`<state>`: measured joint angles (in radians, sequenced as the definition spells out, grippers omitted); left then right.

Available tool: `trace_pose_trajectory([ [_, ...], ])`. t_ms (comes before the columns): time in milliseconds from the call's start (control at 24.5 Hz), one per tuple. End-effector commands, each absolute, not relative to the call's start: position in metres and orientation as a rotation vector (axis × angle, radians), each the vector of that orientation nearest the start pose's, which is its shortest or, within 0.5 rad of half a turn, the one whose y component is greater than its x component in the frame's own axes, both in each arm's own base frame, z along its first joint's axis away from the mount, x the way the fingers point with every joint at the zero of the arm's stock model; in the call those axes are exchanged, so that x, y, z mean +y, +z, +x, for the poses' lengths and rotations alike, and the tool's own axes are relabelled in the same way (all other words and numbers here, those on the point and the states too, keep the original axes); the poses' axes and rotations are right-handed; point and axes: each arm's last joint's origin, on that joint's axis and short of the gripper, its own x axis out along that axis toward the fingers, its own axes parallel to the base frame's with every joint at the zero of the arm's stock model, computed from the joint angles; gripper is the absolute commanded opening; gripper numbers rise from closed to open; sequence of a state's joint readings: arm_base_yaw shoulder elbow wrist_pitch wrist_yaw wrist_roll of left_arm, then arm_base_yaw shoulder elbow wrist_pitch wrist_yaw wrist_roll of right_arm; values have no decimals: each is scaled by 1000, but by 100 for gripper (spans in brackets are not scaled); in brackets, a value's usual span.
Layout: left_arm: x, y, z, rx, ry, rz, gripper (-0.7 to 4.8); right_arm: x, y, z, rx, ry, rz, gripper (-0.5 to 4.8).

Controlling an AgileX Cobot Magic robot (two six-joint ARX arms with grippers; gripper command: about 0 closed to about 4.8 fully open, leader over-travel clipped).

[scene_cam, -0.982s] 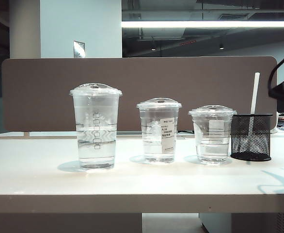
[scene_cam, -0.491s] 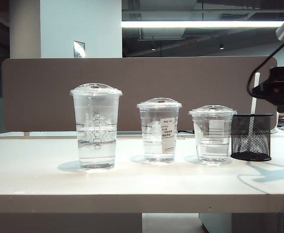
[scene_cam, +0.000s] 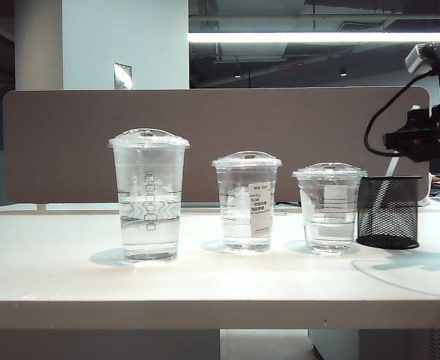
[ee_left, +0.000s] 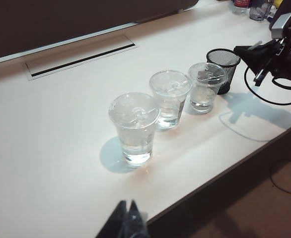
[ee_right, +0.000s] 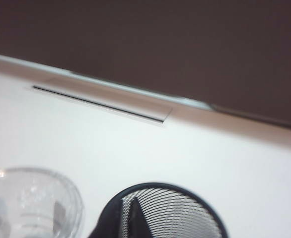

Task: Pick up the straw and insert it into the large coffee cup.

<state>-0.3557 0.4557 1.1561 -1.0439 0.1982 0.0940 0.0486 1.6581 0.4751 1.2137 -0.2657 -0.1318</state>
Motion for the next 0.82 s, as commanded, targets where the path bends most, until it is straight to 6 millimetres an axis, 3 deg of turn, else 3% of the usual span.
trace_pose_trajectory([
  [41, -13, 392, 19, 308, -566, 120, -2, 22, 184, 293, -150, 311, -138, 39],
  [327, -13, 392, 19, 308, -567, 120, -2, 22, 226, 287, -171, 314, -94, 40],
  [532, -13, 392, 19, 308, -567, 120, -2, 23, 273, 267, -108, 369, -90, 40],
  [613, -13, 392, 19, 308, -566, 120, -2, 30, 323, 246, -53, 422, -82, 39],
  [818, -13, 392, 19, 308, -566, 120, -2, 53, 393, 225, -44, 533, -78, 39],
])
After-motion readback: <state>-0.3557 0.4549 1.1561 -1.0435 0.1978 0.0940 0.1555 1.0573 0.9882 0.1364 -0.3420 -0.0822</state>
